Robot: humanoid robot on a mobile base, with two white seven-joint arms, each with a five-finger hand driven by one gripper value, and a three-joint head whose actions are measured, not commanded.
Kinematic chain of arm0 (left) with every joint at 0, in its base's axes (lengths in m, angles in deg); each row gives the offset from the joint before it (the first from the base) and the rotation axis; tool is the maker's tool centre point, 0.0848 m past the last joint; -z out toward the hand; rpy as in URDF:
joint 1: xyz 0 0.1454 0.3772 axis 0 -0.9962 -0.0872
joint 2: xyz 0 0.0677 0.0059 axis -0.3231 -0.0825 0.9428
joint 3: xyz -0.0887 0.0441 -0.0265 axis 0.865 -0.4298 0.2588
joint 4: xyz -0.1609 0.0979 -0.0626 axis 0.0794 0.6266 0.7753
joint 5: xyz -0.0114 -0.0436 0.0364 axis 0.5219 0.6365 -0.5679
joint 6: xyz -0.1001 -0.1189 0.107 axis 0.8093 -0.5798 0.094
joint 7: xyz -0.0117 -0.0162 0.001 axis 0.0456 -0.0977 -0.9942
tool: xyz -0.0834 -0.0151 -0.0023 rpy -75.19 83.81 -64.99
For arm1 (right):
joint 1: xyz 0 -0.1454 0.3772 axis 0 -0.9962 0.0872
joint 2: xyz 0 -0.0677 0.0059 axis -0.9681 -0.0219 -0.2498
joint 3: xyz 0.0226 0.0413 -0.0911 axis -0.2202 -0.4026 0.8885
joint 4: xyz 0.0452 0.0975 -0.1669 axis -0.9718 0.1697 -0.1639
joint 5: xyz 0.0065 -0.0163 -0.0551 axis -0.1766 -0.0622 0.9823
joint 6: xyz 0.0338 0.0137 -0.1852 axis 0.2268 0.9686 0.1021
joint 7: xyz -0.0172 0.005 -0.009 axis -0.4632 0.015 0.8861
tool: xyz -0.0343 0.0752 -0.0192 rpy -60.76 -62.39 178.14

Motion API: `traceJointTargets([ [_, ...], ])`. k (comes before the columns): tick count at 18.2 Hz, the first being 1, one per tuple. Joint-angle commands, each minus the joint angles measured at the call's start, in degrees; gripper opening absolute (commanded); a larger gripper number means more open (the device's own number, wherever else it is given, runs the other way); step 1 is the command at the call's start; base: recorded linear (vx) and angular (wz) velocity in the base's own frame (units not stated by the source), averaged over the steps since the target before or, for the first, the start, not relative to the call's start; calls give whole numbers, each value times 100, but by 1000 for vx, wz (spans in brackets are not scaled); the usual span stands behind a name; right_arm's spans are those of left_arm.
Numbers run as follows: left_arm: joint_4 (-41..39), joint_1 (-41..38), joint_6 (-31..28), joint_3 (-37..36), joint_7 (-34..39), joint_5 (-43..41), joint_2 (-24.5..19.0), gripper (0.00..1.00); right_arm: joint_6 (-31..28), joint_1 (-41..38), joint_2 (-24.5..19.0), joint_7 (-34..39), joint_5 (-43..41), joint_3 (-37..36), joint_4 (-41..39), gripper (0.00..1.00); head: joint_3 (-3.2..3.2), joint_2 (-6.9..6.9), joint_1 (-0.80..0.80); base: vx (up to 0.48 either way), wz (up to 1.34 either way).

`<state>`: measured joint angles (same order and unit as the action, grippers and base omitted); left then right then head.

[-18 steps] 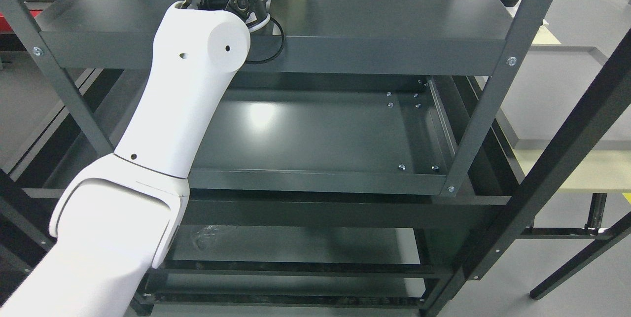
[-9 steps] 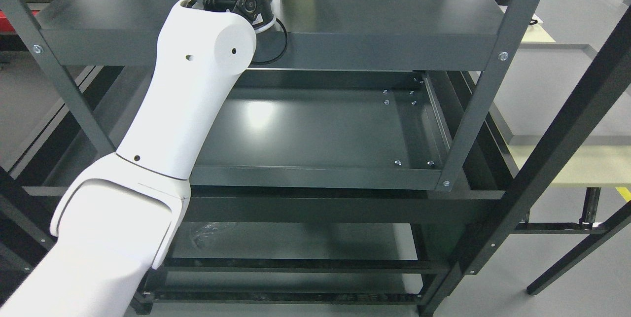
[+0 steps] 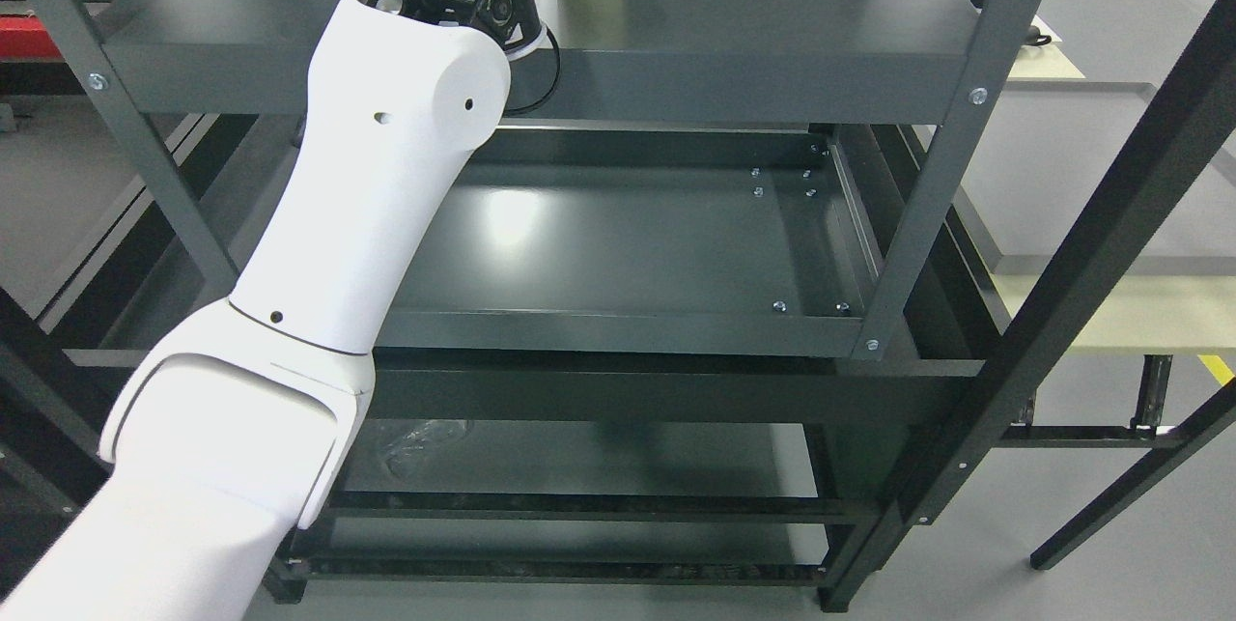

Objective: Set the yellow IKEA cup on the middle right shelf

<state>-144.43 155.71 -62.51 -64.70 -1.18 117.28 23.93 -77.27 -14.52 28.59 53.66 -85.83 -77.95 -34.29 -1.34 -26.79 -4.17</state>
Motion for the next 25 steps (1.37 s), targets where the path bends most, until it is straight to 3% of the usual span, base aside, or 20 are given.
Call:
traceJointTargets([
  [1, -496, -71, -176, -2, 3, -265, -100, 99, -5, -62, 100, -1231, -141, 97, 0, 99, 0, 0, 0, -53, 54],
  [15, -1656, -563, -369, -90, -6, -669, -100, 99, -5, -62, 100, -1231, -141, 97, 8, 99, 0, 0, 0, -62, 44],
  [19, -2375, -844, -378, -125, -14, -678, -122, 99, -5, -62, 100, -1231, -141, 97, 0, 99, 0, 0, 0, -46, 9],
  [25, -3746, -1766, -151, -203, -250, -669, -596, 99, -5, -62, 100, -1231, -141, 97, 0, 99, 0, 0, 0, -29, 30],
])
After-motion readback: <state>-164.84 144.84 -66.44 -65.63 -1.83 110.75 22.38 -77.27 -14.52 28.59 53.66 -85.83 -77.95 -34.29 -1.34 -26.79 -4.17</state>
